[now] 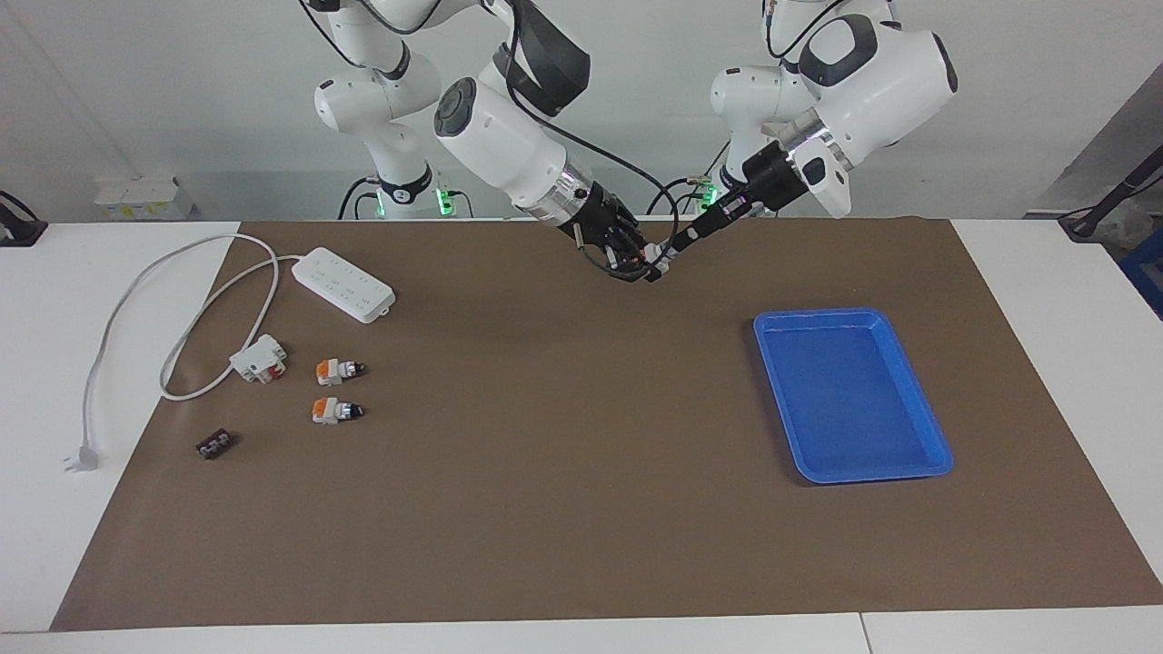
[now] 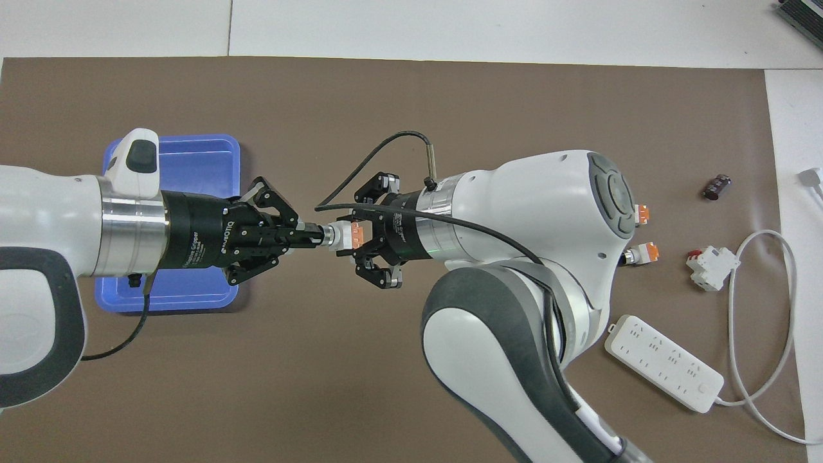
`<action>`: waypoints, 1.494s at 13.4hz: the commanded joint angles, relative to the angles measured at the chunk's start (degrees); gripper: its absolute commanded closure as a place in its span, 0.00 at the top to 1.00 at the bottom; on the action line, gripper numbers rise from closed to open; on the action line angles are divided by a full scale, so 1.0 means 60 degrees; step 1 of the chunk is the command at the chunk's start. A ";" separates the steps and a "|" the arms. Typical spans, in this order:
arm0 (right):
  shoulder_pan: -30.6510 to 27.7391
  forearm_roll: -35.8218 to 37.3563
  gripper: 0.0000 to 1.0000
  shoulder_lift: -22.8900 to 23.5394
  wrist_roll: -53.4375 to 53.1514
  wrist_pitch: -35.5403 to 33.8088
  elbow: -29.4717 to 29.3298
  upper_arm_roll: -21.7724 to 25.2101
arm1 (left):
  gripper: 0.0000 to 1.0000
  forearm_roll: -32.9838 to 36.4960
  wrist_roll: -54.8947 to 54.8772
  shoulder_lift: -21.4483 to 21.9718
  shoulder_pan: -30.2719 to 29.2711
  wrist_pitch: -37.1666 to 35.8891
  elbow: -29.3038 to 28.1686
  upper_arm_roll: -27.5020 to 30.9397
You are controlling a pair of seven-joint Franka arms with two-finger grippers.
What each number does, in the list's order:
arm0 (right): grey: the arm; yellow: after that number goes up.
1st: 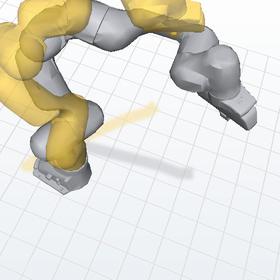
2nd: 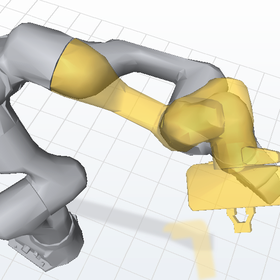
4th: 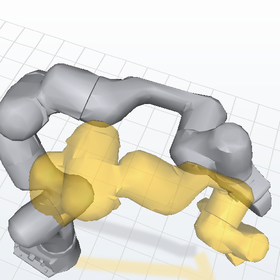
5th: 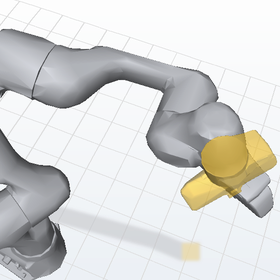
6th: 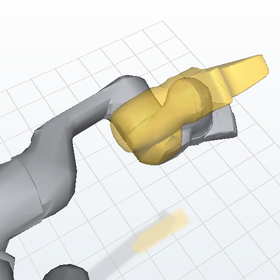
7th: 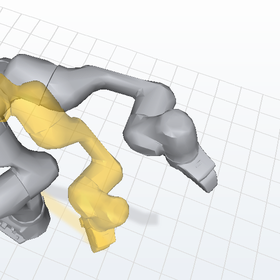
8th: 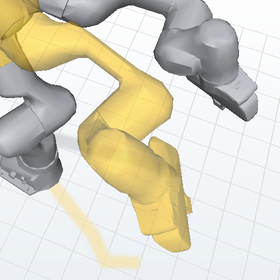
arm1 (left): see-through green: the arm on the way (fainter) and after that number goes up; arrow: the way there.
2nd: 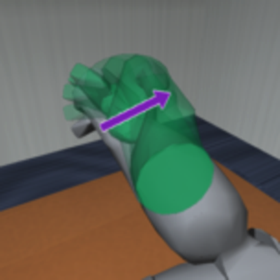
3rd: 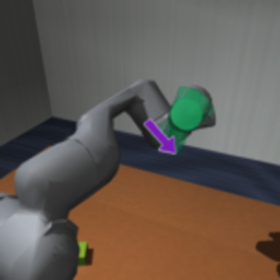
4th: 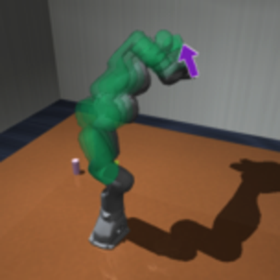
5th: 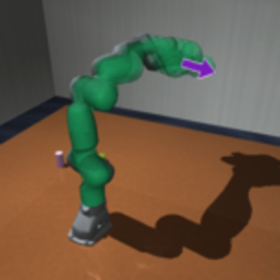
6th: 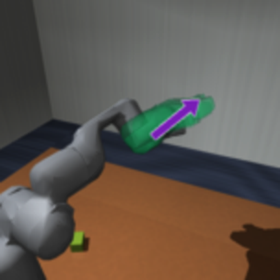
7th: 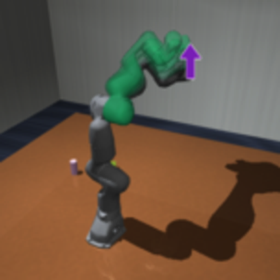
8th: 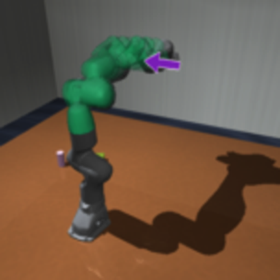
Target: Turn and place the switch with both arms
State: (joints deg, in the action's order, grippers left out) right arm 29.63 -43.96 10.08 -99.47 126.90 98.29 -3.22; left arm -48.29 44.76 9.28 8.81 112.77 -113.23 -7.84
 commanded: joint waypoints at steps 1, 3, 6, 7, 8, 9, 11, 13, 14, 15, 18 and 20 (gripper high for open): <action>-0.0030 -0.0012 0.00 -0.0084 0.0054 0.0105 0.0025 -0.0020 | 0.07 0.0110 -0.0252 0.0358 0.0229 0.0219 -0.0391 0.0062; -0.0045 -0.0012 0.00 -0.0084 0.0127 0.0105 0.0025 -0.0020 | 0.00 0.0110 -0.0398 0.0344 0.0259 0.0189 -0.0361 0.0047; -0.0045 -0.0012 0.00 -0.0084 0.0142 0.0105 0.0025 -0.0020 | 0.00 0.0110 -0.0997 0.0344 0.0259 0.0101 -0.0361 0.0062; -0.0045 -0.0012 0.00 -0.0084 0.0142 0.0090 0.0025 -0.0034 | 0.00 0.0110 -0.1376 0.0344 0.0259 0.0101 -0.0361 0.0047; -0.0060 -0.0012 0.00 -0.0084 0.0142 0.0090 0.0025 -0.0020 | 0.00 0.0124 -0.1859 0.0344 0.0274 0.0130 -0.0361 0.0047; -0.0074 -0.0012 0.00 -0.0084 0.0142 0.0090 0.0025 -0.0034 | 0.00 0.0153 -0.2342 0.0344 0.0274 0.0145 -0.0361 0.0047; -0.0103 -0.0012 0.00 -0.0084 0.0142 0.0090 0.0025 -0.0020 | 0.00 0.0270 -0.3775 0.0344 0.0274 0.0204 -0.0361 0.0033; -0.0104 0.0002 0.00 -0.0113 0.0157 0.0090 0.0025 -0.0020 | 0.00 0.0271 -0.5167 0.0344 0.0274 0.0189 -0.0361 0.0018; -0.0089 0.0002 0.00 -0.0099 0.0157 0.0119 0.0025 -0.0020 | 0.00 0.0271 -0.5754 0.0344 0.0274 0.0189 -0.0376 0.0018; -0.0089 0.0017 0.00 -0.0113 0.0171 0.0105 0.0025 -0.0020 | 0.00 0.0271 -0.6311 0.0344 0.0274 0.0189 -0.0376 0.0018; -0.0031 0.0032 0.00 -0.0143 0.0171 0.0119 0.0025 -0.0020 | 0.00 0.0271 -0.7763 0.0344 0.0274 0.0204 -0.0376 -0.0026; -0.0030 0.0061 0.00 -0.0143 0.0171 0.0120 0.0025 -0.0020 | 0.00 0.0271 -0.8787 0.0344 0.0274 0.0219 -0.0361 -0.0026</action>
State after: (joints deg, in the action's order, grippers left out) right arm 29.59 -43.77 9.93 -99.21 126.86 98.34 -3.14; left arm -47.40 -3.03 9.55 9.41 113.51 -113.24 -7.86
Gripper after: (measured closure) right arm 0.590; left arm 0.899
